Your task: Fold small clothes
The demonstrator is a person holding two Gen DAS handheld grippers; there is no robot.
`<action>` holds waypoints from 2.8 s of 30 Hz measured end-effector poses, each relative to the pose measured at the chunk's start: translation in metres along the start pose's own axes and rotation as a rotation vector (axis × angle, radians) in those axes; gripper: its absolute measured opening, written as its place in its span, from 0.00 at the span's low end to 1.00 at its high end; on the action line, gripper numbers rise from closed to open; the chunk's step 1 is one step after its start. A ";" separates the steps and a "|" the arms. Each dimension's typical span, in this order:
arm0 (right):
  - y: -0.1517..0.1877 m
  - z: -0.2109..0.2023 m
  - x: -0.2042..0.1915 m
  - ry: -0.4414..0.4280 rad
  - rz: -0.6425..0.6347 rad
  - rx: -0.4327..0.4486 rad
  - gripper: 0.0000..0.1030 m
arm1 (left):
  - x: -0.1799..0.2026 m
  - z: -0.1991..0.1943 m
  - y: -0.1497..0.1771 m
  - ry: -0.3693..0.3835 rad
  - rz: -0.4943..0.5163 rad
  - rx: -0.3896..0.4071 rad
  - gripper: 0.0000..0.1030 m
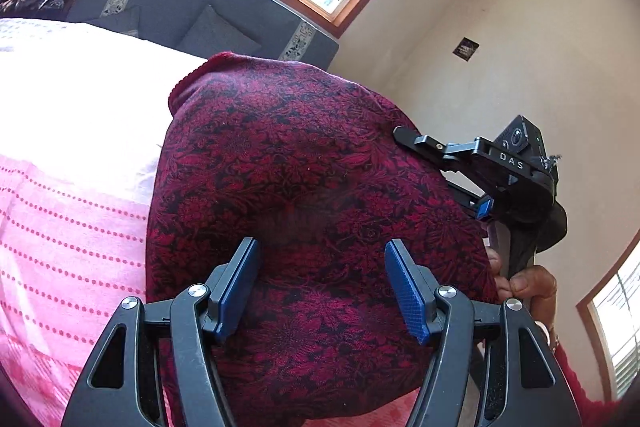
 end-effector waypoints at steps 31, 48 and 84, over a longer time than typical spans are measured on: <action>0.031 0.005 0.066 0.096 0.027 -0.030 0.56 | -0.011 0.024 0.016 0.003 0.108 -0.088 0.72; 0.041 -0.004 0.083 0.170 0.010 -0.003 0.43 | 0.010 0.034 0.022 -0.037 0.200 -0.135 0.75; 0.095 -0.023 0.082 0.341 -0.015 -0.056 0.57 | 0.004 0.009 0.017 -0.398 0.345 -0.072 0.89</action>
Point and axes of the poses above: each gripper's, at about its wrist camera, not at the fingertips, and z roughly the way its jaws point, x to its right, y to its underside, the point moved 8 cm from there along z, roughly the way its jaws point, and after that the axes turned 5 degrees about -y, right-handed, at the moved point
